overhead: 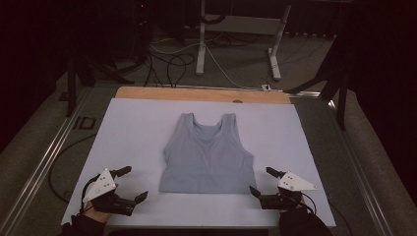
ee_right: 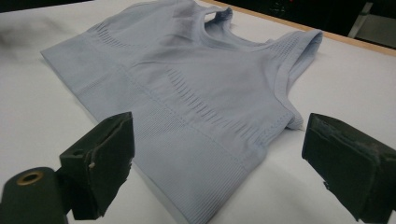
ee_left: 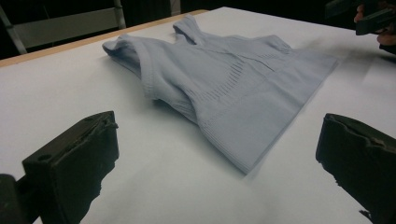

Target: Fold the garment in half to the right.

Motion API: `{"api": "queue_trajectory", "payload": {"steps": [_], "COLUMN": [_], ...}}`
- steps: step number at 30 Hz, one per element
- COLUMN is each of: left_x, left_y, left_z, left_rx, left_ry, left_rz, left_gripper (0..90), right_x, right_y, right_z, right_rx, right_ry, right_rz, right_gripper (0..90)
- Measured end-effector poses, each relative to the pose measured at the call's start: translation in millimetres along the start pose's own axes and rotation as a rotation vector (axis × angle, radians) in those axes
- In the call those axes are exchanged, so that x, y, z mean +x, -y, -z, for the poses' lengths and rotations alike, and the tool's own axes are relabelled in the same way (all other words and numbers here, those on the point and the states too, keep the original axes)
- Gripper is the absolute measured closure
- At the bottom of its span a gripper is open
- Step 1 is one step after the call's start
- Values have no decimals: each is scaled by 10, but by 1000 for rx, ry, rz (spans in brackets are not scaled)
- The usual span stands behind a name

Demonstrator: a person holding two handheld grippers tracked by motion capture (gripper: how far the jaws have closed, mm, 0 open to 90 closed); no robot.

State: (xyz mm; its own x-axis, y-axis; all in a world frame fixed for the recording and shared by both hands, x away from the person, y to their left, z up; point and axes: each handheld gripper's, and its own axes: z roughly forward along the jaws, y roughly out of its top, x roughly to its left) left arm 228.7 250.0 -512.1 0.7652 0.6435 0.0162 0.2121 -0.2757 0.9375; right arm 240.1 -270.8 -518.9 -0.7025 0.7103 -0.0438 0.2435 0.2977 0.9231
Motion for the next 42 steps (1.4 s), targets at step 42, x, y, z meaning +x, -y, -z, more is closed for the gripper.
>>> {"api": "queue_trajectory", "payload": {"steps": [42], "left_x": [-82], "left_y": [-418], "left_z": [25], "left_rx": [19], "left_ry": [78], "left_rz": [1], "left_gripper": [0], "right_x": [37], "right_y": [-687], "right_z": [102], "right_rx": [-83], "right_ry": [-30], "right_rz": [-1], "right_gripper": [85]}}
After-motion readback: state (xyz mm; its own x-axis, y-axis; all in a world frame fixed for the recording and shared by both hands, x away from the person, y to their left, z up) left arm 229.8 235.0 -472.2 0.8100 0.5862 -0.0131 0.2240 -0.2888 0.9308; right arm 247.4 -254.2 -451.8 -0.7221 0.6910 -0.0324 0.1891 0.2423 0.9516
